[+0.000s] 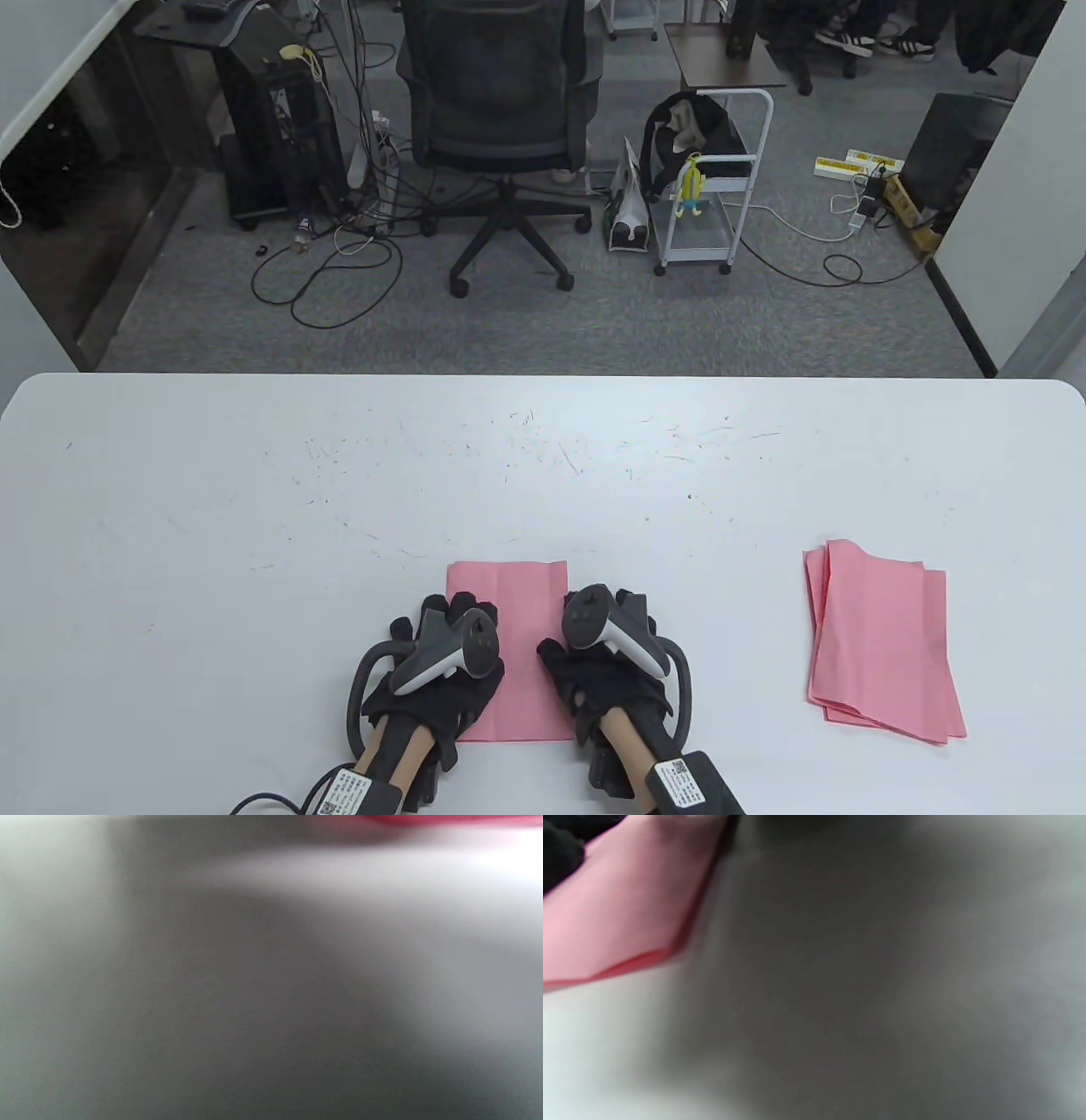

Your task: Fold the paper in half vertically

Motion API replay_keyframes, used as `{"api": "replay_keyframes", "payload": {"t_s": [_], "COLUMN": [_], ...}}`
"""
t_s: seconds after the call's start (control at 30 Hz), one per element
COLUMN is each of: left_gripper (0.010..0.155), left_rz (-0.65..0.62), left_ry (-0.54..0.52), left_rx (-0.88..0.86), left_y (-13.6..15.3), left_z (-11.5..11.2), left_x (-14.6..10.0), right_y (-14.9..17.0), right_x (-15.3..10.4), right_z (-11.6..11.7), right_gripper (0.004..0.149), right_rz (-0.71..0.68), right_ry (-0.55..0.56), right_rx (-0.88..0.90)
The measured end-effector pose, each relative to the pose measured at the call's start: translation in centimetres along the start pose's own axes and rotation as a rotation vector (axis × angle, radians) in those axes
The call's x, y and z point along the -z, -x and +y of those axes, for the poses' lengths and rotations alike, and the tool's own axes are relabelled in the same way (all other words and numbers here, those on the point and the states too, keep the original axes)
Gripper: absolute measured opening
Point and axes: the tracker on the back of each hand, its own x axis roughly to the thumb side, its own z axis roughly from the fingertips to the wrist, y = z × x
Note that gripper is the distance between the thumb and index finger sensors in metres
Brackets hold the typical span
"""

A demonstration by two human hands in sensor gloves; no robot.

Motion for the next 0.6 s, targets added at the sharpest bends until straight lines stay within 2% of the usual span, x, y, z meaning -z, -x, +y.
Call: {"api": "replay_keyframes", "payload": {"t_s": [0.27, 0.37, 0.5, 0.6], "left_gripper": [0.074, 0.074, 0.074, 0.074], "left_rz": [0.0, 0.001, 0.001, 0.0], "left_ry": [0.003, 0.006, 0.009, 0.011], "left_rx": [0.0, 0.003, 0.002, 0.002], "left_y": [0.0, 0.0, 0.0, 0.0], "left_z": [0.0, 0.0, 0.0, 0.0], "left_x": [0.0, 0.0, 0.0, 0.0], "right_y": [-1.9, -2.4, -2.3, -1.6], "right_x": [-1.7, -2.4, -2.8, -2.4], "right_z": [-0.3, -0.5, -0.8, -0.8], "right_gripper": [0.075, 0.074, 0.073, 0.071], "right_rz": [-0.134, -0.149, -0.17, -0.17], "right_ry": [0.016, 0.057, 0.072, 0.022], "right_rx": [0.029, 0.042, 0.163, 0.33]}}
